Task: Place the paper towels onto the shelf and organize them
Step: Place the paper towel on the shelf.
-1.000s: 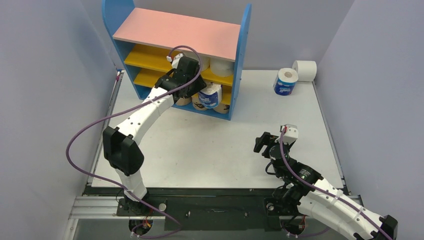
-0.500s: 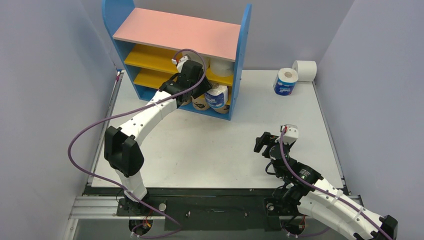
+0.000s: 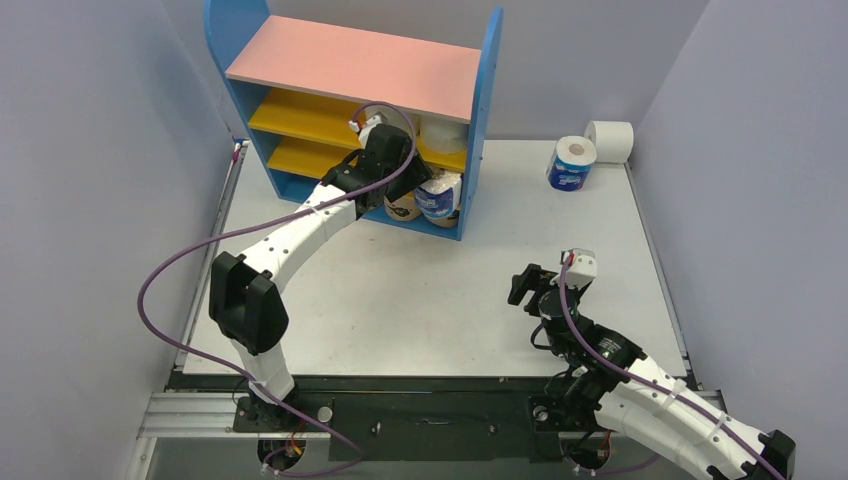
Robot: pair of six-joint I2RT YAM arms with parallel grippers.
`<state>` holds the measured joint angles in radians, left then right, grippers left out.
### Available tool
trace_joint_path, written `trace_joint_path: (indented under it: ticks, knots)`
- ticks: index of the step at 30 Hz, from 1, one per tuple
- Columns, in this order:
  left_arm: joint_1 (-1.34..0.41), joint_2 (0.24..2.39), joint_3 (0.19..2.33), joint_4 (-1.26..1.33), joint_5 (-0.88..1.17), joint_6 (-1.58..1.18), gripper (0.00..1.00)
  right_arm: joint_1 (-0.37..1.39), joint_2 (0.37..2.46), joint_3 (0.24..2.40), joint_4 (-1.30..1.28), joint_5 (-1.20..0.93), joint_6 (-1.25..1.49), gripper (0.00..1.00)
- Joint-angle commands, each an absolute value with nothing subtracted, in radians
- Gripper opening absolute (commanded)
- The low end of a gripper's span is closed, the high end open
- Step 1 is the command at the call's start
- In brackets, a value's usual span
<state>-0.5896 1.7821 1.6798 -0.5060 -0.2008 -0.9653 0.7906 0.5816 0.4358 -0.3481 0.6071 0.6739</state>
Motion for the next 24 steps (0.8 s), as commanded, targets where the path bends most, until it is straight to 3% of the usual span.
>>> trace_joint_path:
  ticks: [1,7,24]
  knots:
    - [-0.589,1.724,1.69,-0.409,-0.201,-0.969,0.59,0.782,0.584,0.476,-0.342,0.641,0.681,0.73]
    - [-0.589,1.705,1.685,-0.389,-0.188,-0.968,0.66,0.781,0.585,0.477,-0.344,0.639,0.683,0.73]
    - [-0.587,1.606,1.63,-0.372,-0.199,-0.937,0.71,0.782,0.584,0.482,-0.351,0.641,0.682,0.73]
